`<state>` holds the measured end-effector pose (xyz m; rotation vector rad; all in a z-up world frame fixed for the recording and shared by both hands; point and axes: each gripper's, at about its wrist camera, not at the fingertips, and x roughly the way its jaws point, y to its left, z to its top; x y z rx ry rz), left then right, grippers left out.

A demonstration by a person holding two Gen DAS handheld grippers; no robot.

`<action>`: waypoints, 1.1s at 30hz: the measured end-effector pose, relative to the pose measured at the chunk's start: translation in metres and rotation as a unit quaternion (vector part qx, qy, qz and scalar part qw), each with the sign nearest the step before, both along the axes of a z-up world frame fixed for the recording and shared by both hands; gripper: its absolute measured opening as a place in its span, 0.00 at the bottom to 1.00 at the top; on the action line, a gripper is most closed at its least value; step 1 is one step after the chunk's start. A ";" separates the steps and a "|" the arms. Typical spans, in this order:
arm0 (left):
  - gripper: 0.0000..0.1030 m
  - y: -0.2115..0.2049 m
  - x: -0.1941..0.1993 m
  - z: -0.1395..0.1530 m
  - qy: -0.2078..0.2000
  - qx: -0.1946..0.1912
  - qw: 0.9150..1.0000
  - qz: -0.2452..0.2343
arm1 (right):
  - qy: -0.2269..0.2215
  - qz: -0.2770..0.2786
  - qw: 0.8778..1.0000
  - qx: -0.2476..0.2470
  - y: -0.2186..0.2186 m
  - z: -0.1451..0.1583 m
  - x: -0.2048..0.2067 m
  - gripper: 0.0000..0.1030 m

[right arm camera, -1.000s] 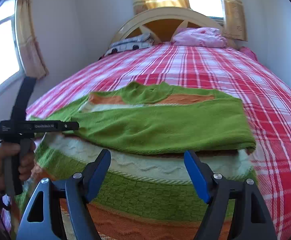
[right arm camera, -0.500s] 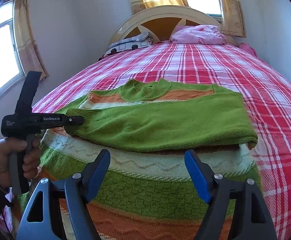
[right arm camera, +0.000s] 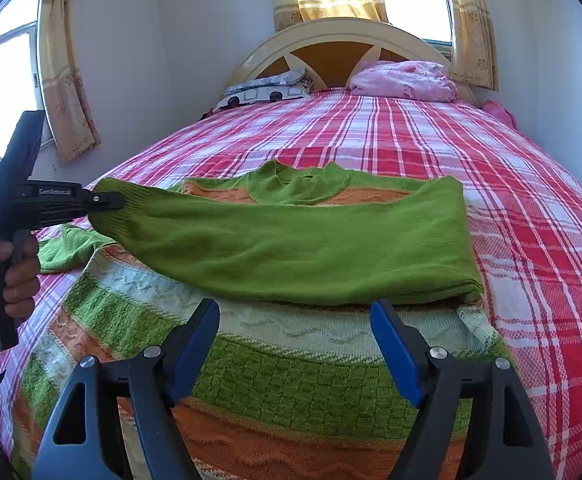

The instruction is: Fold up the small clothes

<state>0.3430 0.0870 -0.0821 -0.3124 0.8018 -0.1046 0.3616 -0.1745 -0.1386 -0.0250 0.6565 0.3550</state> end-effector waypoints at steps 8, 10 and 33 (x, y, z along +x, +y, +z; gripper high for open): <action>0.06 0.008 -0.001 -0.032 0.026 -0.033 0.999 0.011 | 0.086 -0.048 0.993 0.071 -0.035 -0.013 0.032 0.76; 0.06 0.009 -0.002 -0.031 0.022 -0.037 0.999 0.010 | 0.098 -0.083 0.984 0.127 -0.061 -0.015 0.044 0.76; 0.35 -0.005 -0.018 -0.050 0.014 0.020 1.000 0.001 | 0.038 -0.072 0.990 0.117 -0.052 0.026 0.048 0.76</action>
